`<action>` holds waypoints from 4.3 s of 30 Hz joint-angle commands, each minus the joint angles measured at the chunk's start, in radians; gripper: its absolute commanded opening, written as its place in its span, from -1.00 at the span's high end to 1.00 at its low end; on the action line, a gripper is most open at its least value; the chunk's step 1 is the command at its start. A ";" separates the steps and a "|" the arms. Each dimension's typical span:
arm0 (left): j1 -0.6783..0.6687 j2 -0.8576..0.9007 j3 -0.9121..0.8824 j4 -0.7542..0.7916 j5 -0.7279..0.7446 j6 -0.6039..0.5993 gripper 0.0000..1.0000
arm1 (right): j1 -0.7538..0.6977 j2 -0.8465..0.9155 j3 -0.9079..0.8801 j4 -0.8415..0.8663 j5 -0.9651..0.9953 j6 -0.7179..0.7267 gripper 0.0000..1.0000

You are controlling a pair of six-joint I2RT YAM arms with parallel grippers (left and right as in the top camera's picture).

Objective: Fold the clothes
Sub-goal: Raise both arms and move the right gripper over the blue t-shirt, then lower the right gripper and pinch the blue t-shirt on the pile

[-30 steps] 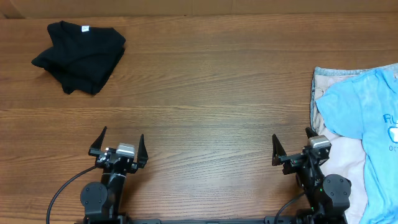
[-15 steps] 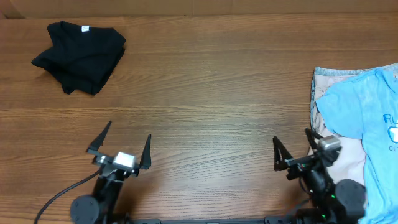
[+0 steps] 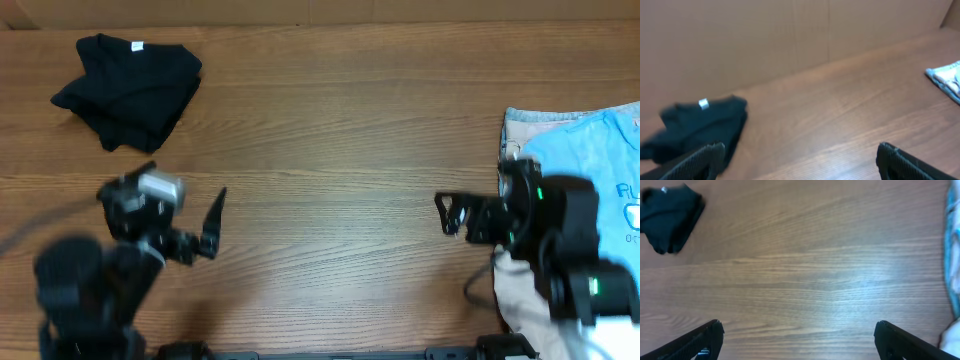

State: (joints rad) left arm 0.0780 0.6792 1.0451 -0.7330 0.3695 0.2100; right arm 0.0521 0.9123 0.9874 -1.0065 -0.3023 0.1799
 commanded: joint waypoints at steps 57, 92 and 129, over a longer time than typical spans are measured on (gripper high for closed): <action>-0.006 0.551 0.385 -0.394 0.114 -0.016 -1.00 | -0.505 0.928 0.403 -0.049 0.282 0.138 0.92; -0.006 0.551 0.384 -0.393 0.114 -0.016 -1.00 | -0.514 0.919 0.636 -0.247 0.205 0.055 -0.42; -0.006 0.630 0.409 -0.475 0.114 -0.016 -1.00 | -0.329 1.073 0.500 -0.070 0.406 0.056 0.17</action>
State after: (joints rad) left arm 0.0780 1.3399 1.4075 -1.1992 0.4824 0.2081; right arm -0.2749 2.0579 1.4818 -1.0782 0.1196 0.2352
